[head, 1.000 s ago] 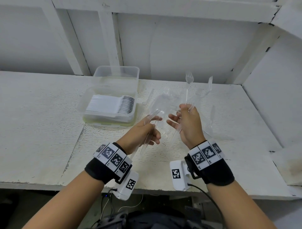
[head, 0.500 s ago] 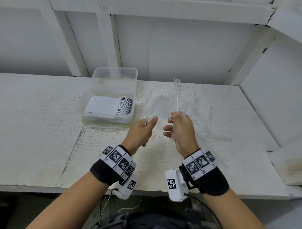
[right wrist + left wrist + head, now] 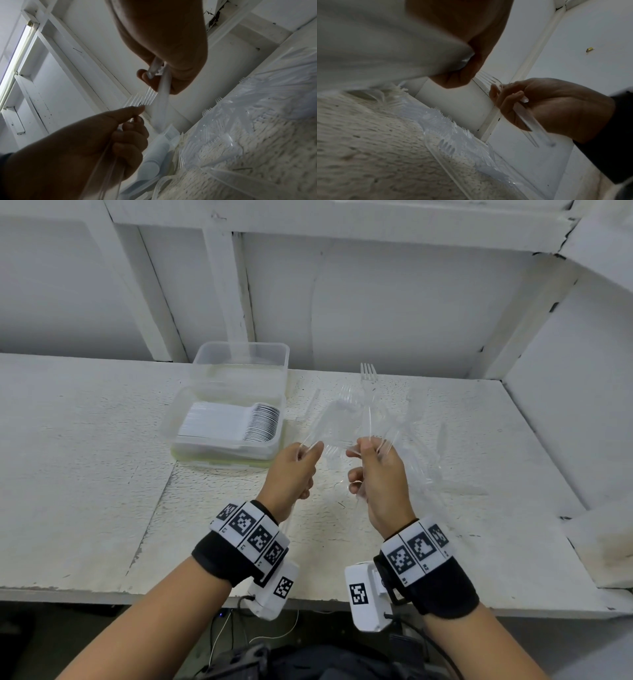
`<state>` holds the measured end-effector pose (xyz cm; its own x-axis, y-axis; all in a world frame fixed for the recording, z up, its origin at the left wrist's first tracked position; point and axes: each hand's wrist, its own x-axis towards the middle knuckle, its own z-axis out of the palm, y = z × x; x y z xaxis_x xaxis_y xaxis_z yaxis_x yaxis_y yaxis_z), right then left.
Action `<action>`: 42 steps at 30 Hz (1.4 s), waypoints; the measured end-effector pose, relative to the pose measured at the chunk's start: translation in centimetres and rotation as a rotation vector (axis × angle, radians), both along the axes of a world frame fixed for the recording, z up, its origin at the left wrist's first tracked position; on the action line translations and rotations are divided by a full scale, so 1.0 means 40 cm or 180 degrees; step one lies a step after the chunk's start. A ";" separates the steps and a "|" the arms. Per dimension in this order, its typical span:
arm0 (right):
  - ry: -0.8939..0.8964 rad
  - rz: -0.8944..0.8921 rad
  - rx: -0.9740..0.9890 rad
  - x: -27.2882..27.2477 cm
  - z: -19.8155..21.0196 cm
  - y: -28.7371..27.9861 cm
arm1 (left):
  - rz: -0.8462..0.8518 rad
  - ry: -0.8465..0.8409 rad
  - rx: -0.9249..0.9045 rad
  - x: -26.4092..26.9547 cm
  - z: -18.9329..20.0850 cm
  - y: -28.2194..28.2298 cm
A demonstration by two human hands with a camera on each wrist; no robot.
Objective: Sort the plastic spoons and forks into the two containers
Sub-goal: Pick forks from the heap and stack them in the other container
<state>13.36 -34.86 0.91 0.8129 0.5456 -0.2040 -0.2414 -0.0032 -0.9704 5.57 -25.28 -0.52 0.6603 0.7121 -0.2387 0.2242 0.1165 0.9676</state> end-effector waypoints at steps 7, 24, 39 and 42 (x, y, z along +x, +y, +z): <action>-0.0375 -0.0106 -0.0069 -0.014 -0.012 0.021 | 0.0096 -0.0558 -0.0777 0.016 0.019 -0.026; -0.1986 0.0093 -0.0458 -0.042 -0.065 0.025 | 0.0081 -0.0773 -0.1376 0.037 0.010 -0.027; -0.1515 0.0909 -0.0772 0.015 -0.013 -0.072 | 0.1117 -0.1265 -0.2026 0.022 0.011 0.065; -0.1719 0.0931 -0.0822 0.015 -0.021 -0.085 | 0.0981 -0.1190 -0.1831 0.022 0.011 0.057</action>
<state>13.97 -38.27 0.07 0.6634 0.7473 0.0368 0.3246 -0.2432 -0.9140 6.43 -23.01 -0.10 0.5613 0.7084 -0.4279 -0.2321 0.6311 0.7402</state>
